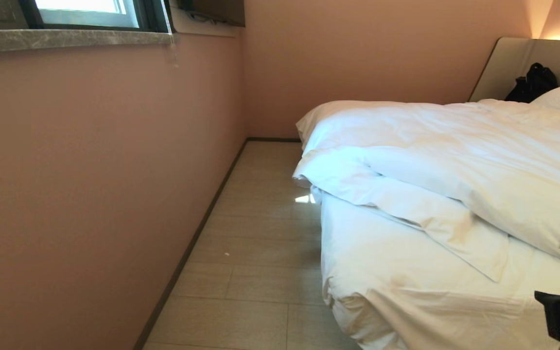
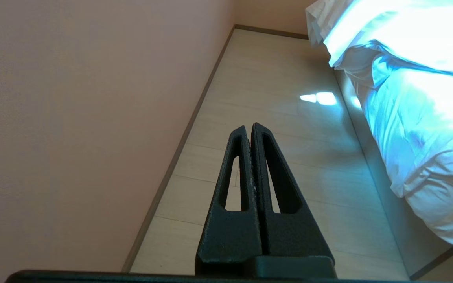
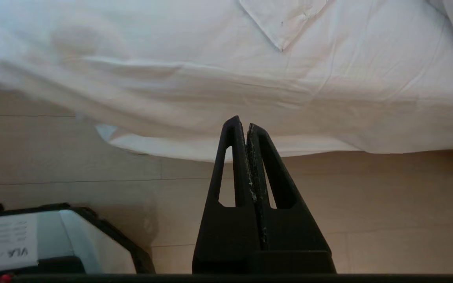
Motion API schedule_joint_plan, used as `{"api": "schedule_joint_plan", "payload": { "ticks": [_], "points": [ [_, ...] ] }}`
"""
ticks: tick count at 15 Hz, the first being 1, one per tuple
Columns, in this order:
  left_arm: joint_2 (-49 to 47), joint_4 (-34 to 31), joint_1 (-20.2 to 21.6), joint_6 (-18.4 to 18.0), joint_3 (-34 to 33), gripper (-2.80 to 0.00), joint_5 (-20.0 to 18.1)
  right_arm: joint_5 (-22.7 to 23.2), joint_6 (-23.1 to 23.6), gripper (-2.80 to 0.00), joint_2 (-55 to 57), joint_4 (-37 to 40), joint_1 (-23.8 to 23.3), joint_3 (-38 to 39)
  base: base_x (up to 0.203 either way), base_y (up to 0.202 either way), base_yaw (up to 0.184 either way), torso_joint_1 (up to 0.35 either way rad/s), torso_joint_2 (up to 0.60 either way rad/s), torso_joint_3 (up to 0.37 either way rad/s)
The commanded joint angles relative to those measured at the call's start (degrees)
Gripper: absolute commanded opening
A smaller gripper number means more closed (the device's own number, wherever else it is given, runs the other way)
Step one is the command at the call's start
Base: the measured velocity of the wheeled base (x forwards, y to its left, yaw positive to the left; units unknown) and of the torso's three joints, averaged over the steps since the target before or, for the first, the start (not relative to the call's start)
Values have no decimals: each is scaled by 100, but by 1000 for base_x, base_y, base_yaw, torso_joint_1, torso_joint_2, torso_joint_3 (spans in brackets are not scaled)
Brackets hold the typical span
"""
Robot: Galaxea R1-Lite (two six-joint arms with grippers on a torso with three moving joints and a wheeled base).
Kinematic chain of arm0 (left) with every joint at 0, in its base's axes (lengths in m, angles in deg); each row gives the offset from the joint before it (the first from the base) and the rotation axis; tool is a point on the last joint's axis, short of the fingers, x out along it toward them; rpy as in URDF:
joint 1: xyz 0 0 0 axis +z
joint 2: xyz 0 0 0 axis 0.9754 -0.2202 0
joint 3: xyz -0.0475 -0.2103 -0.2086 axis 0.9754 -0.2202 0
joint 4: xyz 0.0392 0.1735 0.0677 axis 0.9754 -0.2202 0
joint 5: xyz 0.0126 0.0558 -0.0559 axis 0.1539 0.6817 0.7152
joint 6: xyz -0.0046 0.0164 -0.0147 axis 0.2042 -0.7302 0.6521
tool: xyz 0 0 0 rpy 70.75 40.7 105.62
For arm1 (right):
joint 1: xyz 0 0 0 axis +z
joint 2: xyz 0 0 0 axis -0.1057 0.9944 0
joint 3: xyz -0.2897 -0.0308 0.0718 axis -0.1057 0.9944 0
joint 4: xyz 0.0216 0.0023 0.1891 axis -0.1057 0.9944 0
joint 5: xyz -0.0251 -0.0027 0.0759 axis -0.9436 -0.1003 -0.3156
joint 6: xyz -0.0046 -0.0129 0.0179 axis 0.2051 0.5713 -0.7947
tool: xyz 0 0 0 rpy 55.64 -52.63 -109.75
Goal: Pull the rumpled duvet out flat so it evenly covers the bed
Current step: Hold the folded corner of the quilt
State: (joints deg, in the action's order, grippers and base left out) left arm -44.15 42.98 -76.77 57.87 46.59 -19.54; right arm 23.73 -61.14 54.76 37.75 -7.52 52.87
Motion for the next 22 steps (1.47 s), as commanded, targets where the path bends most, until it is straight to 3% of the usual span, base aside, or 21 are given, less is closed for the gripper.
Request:
{"api": "schedule_joint_plan", "payload": {
  "ticks": [1,5,12,16,21,22],
  "points": [
    [1,5,2,1,0,-280,11,-783,15,-280,1847,-1936,-23,-424,0,0,0,0,0,0],
    [1,5,2,1,0,-280,2,-1383,256,-280,2821,-2239,-54,-1230,0,0,0,0,0,0],
    [1,5,2,1,0,-280,2,-1360,1126,-280,3381,-2256,102,-1591,0,0,0,0,0,0],
    [1,-4,2,1,0,-280,2,-1390,1107,-280,3823,-2298,136,-1546,0,0,0,0,0,0],
    [1,5,2,9,0,-280,10,-1413,1279,-280,4407,-2969,136,-1482,0,0,0,0,0,0],
    [1,5,2,1,0,-280,2,-1422,1315,0,4520,-3151,136,-1481,0,0,0,0,0,0]
  ]
}}
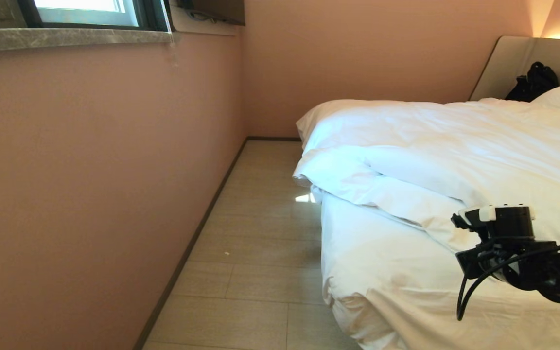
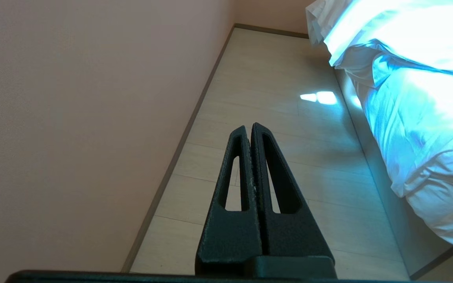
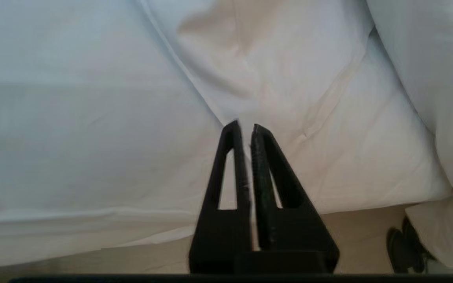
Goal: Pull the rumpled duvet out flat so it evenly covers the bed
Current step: Hold the folded corner of the quilt
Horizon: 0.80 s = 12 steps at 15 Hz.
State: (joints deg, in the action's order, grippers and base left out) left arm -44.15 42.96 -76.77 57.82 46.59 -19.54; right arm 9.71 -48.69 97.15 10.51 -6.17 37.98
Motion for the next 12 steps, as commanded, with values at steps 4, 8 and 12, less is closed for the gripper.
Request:
{"api": "schedule_joint_plan", "payload": {
  "ticks": [4,8,12],
  "points": [
    [1,7,2,6,0,-280,2,-15,99,0,595,-684,10,-60,0,0,0,0,0,0],
    [1,7,2,6,0,-280,2,-91,173,0,750,-692,54,-190,0,0,0,0,0,0],
    [1,-1,2,6,0,-280,2,-423,258,0,955,-709,60,-342,0,0,0,0,0,0]
  ]
}}
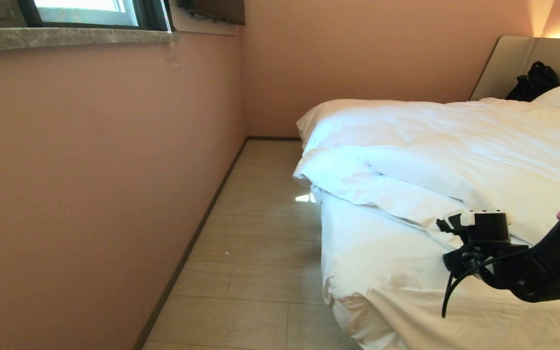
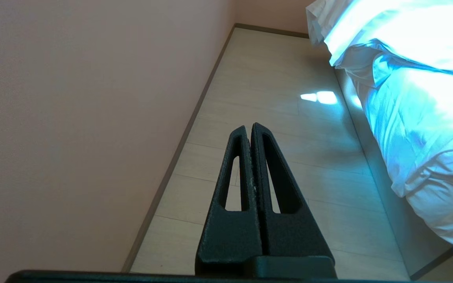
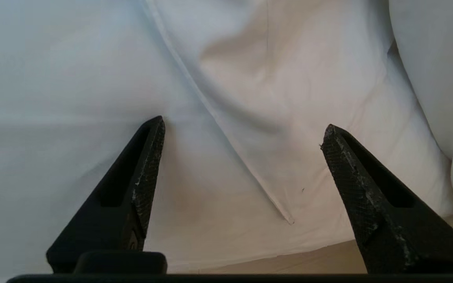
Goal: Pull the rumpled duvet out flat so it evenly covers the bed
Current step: Hold the folded corner of the quilt
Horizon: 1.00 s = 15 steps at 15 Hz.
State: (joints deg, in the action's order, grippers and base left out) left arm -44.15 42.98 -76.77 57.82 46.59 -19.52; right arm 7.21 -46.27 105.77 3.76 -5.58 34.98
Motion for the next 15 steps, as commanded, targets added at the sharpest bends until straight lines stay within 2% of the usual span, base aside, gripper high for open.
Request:
{"api": "schedule_joint_plan", "payload": {
  "ticks": [1,3,8,13,14,15],
  "points": [
    [1,5,2,6,0,-280,1,-414,11,0,204,-62,-3,-141,0,0,0,0,0,0],
    [1,5,2,6,0,-280,1,-877,41,0,328,-197,-5,-266,0,0,0,0,0,0],
    [1,5,2,6,0,-280,1,-1390,132,0,467,-342,-5,-439,0,0,0,0,0,0],
    [1,-2,2,6,0,-280,1,-1469,134,0,675,-340,-32,-525,0,0,0,0,0,0],
    [1,3,2,6,0,-280,1,-1469,132,-280,704,-342,-41,-527,0,0,0,0,0,0],
    [1,-4,2,6,0,-280,10,-1469,132,-280,728,-342,-55,-559,0,0,0,0,0,0]
  ]
}}
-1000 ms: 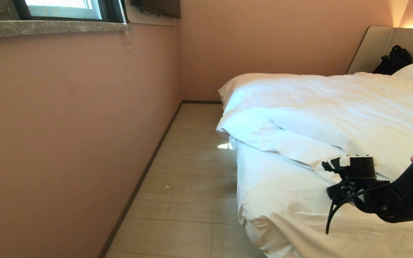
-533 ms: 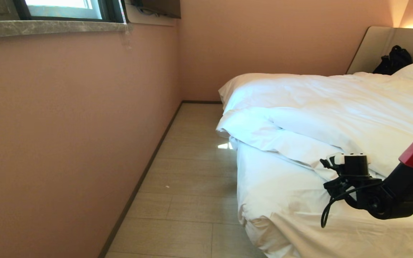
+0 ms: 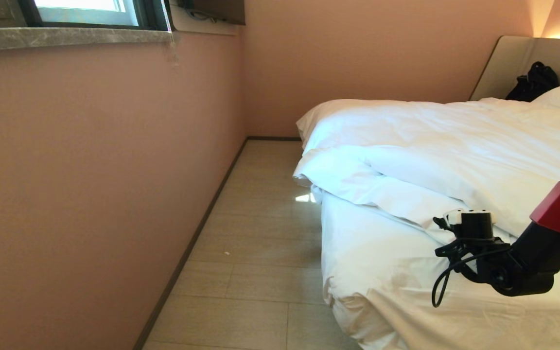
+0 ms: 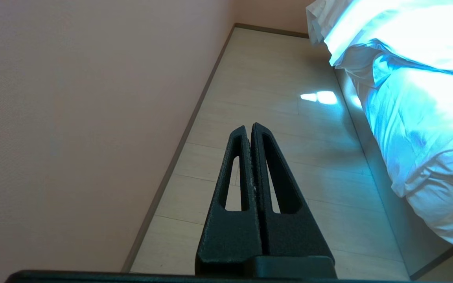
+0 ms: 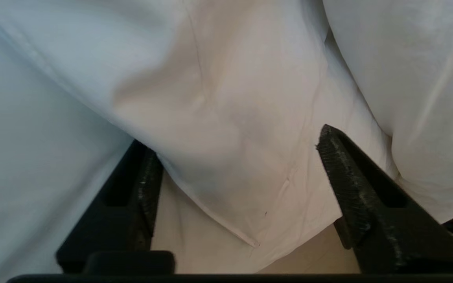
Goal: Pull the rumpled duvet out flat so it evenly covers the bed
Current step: Hold the folded corner of the quilt, then flatten the corners of the folded blanket
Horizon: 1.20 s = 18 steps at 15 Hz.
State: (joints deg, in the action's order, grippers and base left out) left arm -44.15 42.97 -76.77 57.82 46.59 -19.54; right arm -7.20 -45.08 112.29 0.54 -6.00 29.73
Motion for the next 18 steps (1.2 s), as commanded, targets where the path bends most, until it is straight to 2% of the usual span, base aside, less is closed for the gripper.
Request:
{"api": "schedule_joint_plan", "payload": {
  "ticks": [1,9,12,15,18],
  "points": [
    [1,2,2,6,0,-280,2,-28,13,-280,87,-20,-25,-38,0,0,0,0,0,0],
    [1,6,2,6,0,-280,2,-2,-51,-280,202,-58,-129,-77,0,0,0,0,0,0],
    [1,6,2,9,0,-280,2,139,-277,-280,159,-36,-167,-105,0,0,0,0,0,0],
    [1,6,2,6,0,-280,2,777,-765,-280,-195,98,-141,-40,0,0,0,0,0,0],
    [1,6,2,6,0,-280,2,1287,-1247,-280,-781,739,-22,74,0,0,0,0,0,0]
  ]
}}
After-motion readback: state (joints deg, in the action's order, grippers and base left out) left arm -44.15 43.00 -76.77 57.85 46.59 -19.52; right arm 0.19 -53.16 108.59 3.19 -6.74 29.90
